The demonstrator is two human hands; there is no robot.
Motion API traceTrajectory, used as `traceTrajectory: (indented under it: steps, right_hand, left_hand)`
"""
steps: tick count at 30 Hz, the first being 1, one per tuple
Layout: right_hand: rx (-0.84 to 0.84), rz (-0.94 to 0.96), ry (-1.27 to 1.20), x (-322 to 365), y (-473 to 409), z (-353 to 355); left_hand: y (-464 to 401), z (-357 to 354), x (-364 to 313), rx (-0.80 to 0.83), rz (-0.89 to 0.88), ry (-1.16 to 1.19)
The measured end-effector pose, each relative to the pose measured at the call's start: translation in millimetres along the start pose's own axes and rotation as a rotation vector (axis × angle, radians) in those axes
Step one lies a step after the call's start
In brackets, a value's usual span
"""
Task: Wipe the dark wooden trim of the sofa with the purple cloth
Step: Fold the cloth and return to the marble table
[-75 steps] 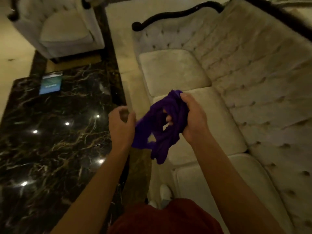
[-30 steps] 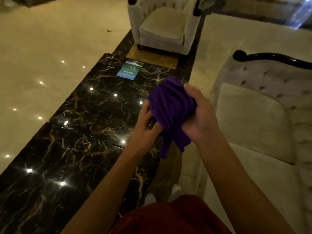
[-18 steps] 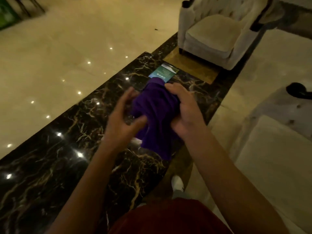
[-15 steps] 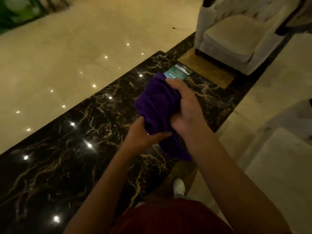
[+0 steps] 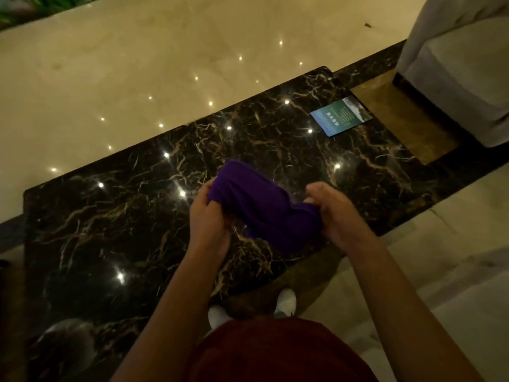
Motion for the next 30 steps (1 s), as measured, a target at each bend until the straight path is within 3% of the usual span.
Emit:
traceTrajectory:
  steps: [2,4,9,13,17,20,25,30]
  right_hand:
    - [0.021,-0.137,0.138,-26.0,-13.5,4.1]
    - [0.074,-0.160,0.209,-43.5,-28.3,-1.9]
    - [0.342,-0.230,-0.066,-81.2,-52.9,-36.3]
    - [0.311,-0.255,0.056,-113.6,-74.0,-37.1]
    - [0.276,-0.332,0.222,-136.2,-95.6,-36.5]
    - [0.289,-0.365,0.343,-157.6,-116.7,-35.4]
    - [0.298,-0.488,0.505,-218.0,-172.9,-31.8]
    - [0.323,-0.604,0.740,-286.8,-251.9,-7.9]
  left_hand:
    - [4.5,-8.3,7.7,0.003,0.007,0.119]
    - [11.3,-11.1,22.0,-0.035,0.056,0.218]
    - [8.5,10.8,47.3,-0.168,0.161,0.365]
    - [3.2,50.9,45.3,-0.035,0.175,0.152]
    - [-9.7,106.1,48.2,0.238,0.305,-0.350]
    - [-22.5,138.7,55.4,0.411,0.414,-0.303]
    - [-87.9,200.9,114.8,0.155,0.393,-0.539]
    - [-161.3,272.5,209.9,0.140,0.405,-0.669]
Point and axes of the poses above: each hand's wrist, its own y-axis away from the middle knuckle, its own z-axis out of the back of the hand, x = y × z, the point moved 5 cm from there along -y, towards the middle knuckle, and after that the axes turned 13 degrees about x, right-handed, at the moved point
